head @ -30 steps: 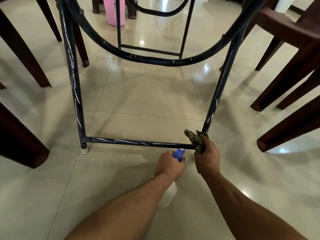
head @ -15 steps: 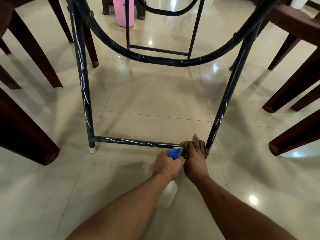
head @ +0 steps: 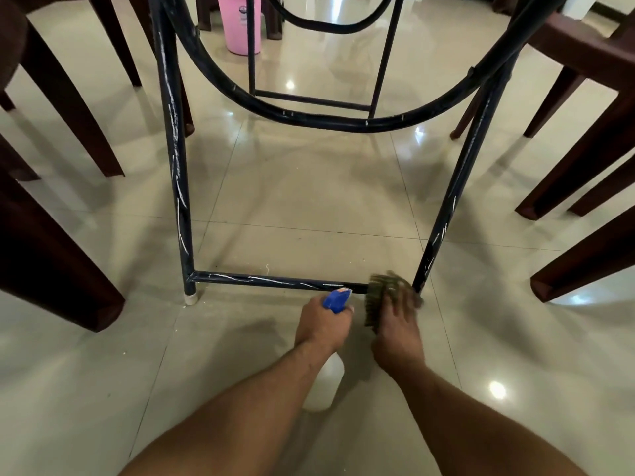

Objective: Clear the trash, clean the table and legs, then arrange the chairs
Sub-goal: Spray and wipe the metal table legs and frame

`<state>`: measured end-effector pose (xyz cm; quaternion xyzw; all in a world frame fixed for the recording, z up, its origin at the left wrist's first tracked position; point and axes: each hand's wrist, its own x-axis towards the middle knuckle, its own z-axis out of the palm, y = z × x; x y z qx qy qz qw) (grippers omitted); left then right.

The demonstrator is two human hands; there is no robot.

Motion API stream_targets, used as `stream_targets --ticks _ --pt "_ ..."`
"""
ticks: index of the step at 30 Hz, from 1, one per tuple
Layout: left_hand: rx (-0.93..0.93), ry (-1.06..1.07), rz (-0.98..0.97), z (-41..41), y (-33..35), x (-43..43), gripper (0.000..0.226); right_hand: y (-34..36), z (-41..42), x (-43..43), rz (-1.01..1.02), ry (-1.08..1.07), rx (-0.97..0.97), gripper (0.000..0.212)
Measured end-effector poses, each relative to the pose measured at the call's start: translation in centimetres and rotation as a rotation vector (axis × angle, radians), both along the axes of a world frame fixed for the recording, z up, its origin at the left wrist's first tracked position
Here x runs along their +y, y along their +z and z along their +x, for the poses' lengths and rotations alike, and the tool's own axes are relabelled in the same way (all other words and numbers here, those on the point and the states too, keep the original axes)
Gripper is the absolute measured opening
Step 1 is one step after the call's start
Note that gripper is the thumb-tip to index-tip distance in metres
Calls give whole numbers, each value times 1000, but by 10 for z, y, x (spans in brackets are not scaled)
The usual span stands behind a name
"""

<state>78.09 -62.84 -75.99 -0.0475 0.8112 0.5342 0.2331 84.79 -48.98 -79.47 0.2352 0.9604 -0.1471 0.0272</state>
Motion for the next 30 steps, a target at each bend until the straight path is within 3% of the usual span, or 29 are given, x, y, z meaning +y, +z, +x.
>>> stream_targets --ticks 2,3,7,11,12,16,19,22,26,30 --pt "19 -17 -23 -2 0 -6 22 0 -1 -12 -136 -236 12 89" --pt "44 -37 -45 -3 -1 -9 24 -1 -6 -25 -230 -235 43 89" --pt "104 -41 -97 -12 -1 -20 24 -12 -6 -43 -258 42 124 89" --pt "99 -34 -99 -13 -1 -28 24 -2 -10 -28 -340 -418 105 89" --pt "111 -39 -109 -12 -3 -30 23 2 -15 -31 -364 -415 98 91" --pt "116 -62 -123 -9 -10 -37 10 -4 -13 -41 -226 -36 52 89" --pt "106 -34 -138 -9 -11 -45 12 -7 -9 -30 -91 -113 -1 87" --pt "114 -80 -170 -10 -11 -52 15 6 -26 -31 -96 -224 -31 86" --pt "167 -59 -185 -12 -8 -58 18 11 -38 -42 -51 -89 -26 86" --pt "189 30 -120 -27 -2 -65 24 10 -47 -49 -31 -124 -25 84"
